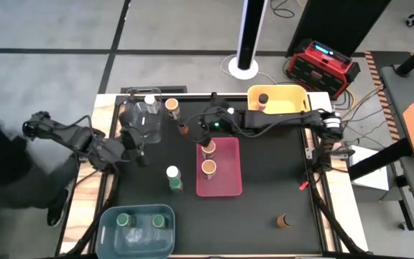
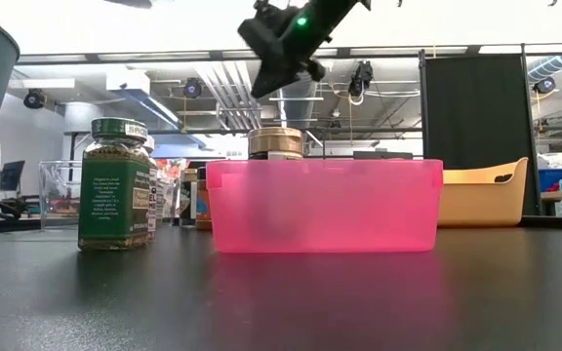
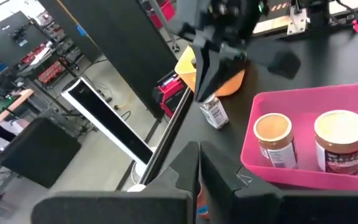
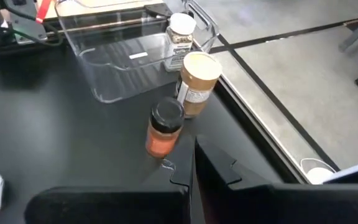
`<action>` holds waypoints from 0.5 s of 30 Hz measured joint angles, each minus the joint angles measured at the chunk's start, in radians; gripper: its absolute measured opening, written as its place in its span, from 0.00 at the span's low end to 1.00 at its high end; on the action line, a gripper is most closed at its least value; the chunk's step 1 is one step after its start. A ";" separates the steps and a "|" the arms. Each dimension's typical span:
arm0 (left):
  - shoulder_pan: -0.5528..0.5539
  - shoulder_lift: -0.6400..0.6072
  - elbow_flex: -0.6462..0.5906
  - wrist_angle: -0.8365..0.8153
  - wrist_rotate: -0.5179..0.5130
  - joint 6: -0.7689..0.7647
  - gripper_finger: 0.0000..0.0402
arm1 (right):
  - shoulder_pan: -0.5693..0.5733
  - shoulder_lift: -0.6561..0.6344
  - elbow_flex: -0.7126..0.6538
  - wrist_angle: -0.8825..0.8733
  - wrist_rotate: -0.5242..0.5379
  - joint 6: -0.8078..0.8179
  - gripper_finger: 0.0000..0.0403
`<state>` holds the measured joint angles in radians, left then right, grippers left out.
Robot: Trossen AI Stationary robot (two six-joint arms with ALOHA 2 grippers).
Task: Sort spices by type
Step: Put the top orange seasoning bottle into the yellow bin
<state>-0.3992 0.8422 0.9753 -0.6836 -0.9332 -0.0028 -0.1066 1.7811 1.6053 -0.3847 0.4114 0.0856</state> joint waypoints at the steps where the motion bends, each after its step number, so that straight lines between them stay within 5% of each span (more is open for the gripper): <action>1: 0.000 -0.012 0.000 -0.004 0.000 -0.007 0.00 | -0.001 0.017 0.018 0.001 0.000 0.000 0.02; 8: -0.001 -0.098 -0.001 -0.024 0.043 -0.062 0.00 | -0.022 0.121 0.124 0.000 -0.018 -0.083 0.02; 15: -0.001 -0.138 -0.001 -0.028 0.132 -0.110 0.00 | -0.074 0.209 0.196 0.017 -0.191 -0.164 0.02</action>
<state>-0.4004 0.7040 0.9745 -0.7114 -0.8013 -0.1125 -0.1803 1.9898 1.8015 -0.3672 0.2199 -0.0788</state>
